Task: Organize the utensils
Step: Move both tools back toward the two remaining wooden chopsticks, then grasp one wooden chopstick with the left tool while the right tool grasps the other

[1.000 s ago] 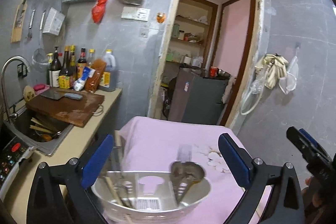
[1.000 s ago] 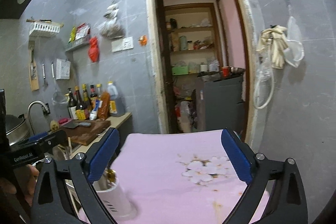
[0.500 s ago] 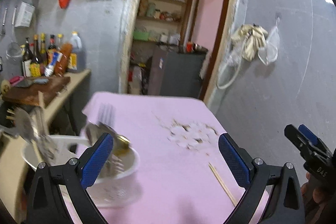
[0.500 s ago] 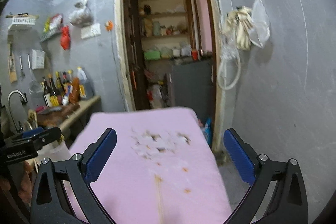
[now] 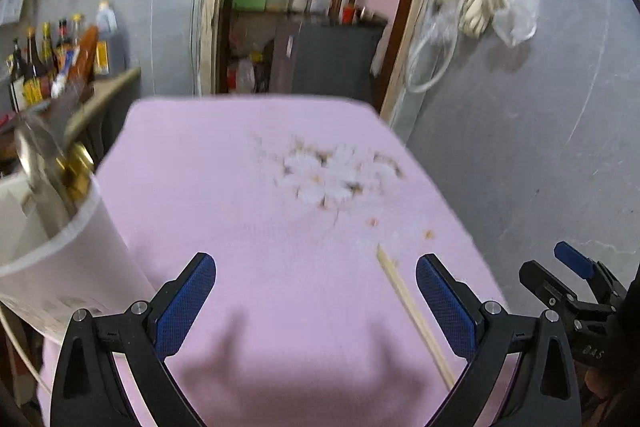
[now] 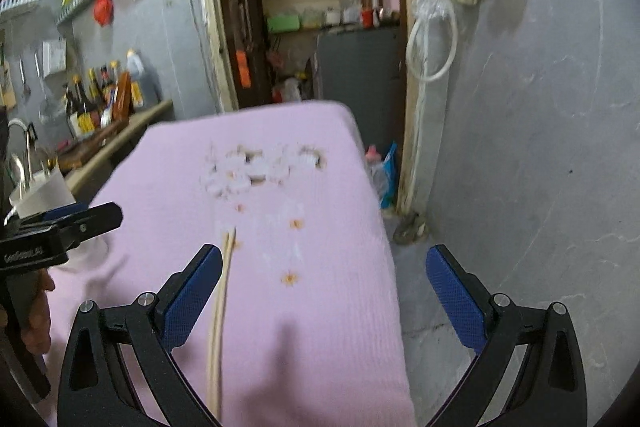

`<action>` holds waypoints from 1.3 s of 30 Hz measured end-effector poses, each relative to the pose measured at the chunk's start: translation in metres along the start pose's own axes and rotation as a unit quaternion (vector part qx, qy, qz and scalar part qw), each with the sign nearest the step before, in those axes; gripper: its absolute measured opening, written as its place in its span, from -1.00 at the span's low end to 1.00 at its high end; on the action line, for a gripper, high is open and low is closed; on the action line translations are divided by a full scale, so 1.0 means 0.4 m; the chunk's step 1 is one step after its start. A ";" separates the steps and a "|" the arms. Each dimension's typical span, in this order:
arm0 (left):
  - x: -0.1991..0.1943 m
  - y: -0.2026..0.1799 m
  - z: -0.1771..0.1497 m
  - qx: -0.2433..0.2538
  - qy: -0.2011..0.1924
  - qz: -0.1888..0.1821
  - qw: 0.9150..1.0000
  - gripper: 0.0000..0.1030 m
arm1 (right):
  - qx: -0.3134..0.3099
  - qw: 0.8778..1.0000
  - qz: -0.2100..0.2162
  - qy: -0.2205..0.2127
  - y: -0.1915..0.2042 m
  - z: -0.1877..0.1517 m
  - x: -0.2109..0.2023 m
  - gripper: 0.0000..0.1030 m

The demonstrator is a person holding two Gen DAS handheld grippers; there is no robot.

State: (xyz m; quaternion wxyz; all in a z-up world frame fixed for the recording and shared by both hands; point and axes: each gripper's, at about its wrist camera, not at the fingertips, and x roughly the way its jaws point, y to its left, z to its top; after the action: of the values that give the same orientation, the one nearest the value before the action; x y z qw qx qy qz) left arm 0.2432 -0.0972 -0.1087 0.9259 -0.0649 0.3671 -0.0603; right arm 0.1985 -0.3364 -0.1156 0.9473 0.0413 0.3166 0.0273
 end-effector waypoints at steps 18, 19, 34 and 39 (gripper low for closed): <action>0.098 0.034 -0.062 -0.032 0.087 0.024 0.995 0.96 | -0.075 0.991 0.039 0.106 0.089 -0.068 0.133 0.94; 0.100 0.037 -0.060 -0.033 0.088 0.025 0.995 0.96 | -0.080 0.990 0.040 0.109 0.095 -0.070 0.134 0.94; 0.116 0.030 -0.058 -0.031 0.099 -0.008 0.995 0.96 | -0.097 0.985 -0.016 0.140 0.110 -0.073 0.147 0.94; 0.125 -0.003 -0.046 -0.011 0.101 -0.030 0.994 0.84 | -0.071 0.988 -0.025 0.133 0.063 -0.064 0.139 0.94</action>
State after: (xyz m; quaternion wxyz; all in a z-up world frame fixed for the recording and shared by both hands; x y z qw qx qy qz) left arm 0.2667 -0.1078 -0.1554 0.8812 -0.0798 0.4572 -0.0900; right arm 0.2268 -0.3054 -0.1665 0.8978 -0.0382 0.4376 0.0314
